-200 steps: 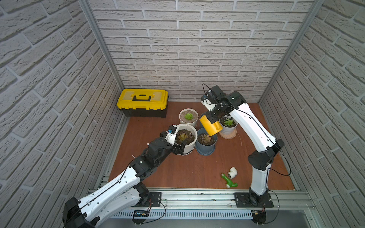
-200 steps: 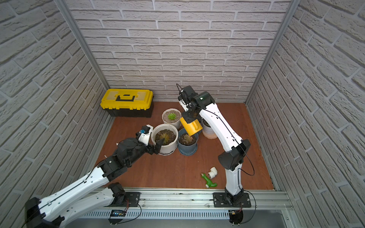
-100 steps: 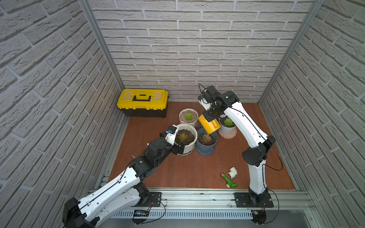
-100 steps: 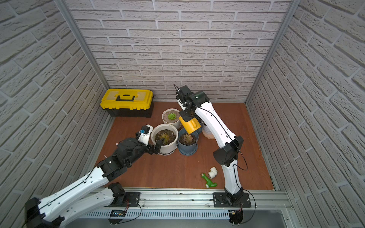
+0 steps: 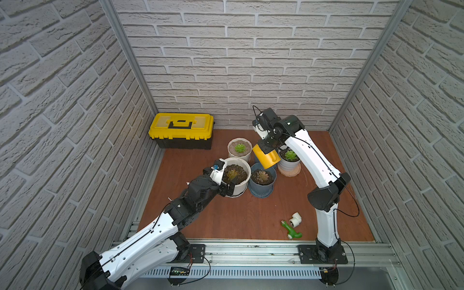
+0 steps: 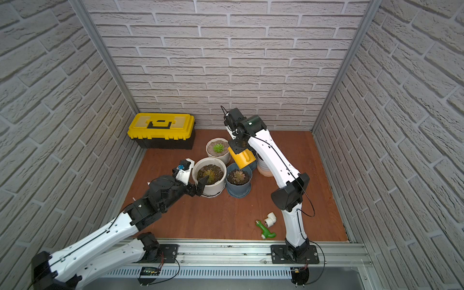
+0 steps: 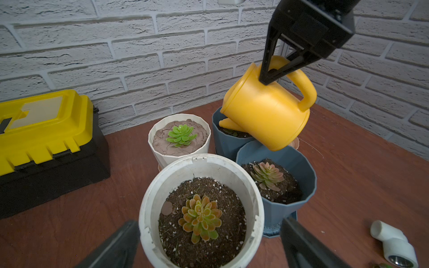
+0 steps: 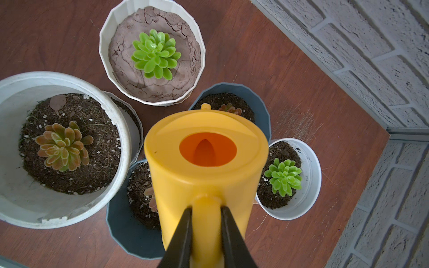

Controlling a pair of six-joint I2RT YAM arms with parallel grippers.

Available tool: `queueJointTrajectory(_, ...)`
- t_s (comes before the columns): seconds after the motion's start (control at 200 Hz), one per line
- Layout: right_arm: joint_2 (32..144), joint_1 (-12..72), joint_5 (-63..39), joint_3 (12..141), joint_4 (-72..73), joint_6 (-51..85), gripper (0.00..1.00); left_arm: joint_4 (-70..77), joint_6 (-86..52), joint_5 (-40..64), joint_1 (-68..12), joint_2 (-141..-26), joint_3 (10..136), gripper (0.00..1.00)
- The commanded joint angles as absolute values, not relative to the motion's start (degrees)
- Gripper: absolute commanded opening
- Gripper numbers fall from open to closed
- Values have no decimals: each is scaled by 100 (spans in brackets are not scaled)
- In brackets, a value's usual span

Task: Water the succulent around the soil edge
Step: Place the watering can at the center of the board.

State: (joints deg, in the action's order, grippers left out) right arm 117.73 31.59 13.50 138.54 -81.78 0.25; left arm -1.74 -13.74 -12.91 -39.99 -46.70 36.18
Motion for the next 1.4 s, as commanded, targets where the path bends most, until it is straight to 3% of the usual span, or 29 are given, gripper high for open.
queueJointTrajectory(0.0, 11408, 3155, 1415, 13826, -7921, 104, 3, 29, -1366, -1326, -3992, -4597, 3559, 99)
queueJointTrajectory(0.195, 10044, 3164, 1296, 12430, -6955, 258, 3, 44, -1379, -1293, -3995, -4601, 3550, 99)
queueJointTrajectory(0.515, 6545, 3174, 1045, 8295, -3751, 527, 3, 79, -1377, -1322, -3990, -4663, 3542, 99)
queueJointTrajectory(0.635, 5235, 3173, 1280, 6684, -2557, 807, 3, 91, -1362, -1360, -3990, -4658, 3533, 99)
queueJointTrajectory(0.76, 4267, 3178, 1818, 5622, -2314, 1103, 3, 121, -1354, -1384, -3990, -4701, 3524, 99)
queueJointTrajectory(0.925, 3365, 3177, 2757, 4723, -2754, 1720, 3, 153, -1382, -1341, -3988, -4831, 3531, 98)
queueJointTrajectory(1.235, 3120, 3271, 2383, 3477, -2905, 2844, 3, 211, -1413, -1294, -3990, -4909, 3529, 98)
queueJointTrajectory(1.395, 3086, 3516, 2710, 2916, -2287, 2962, 3, 220, -1424, -1267, -3988, -4907, 3527, 98)
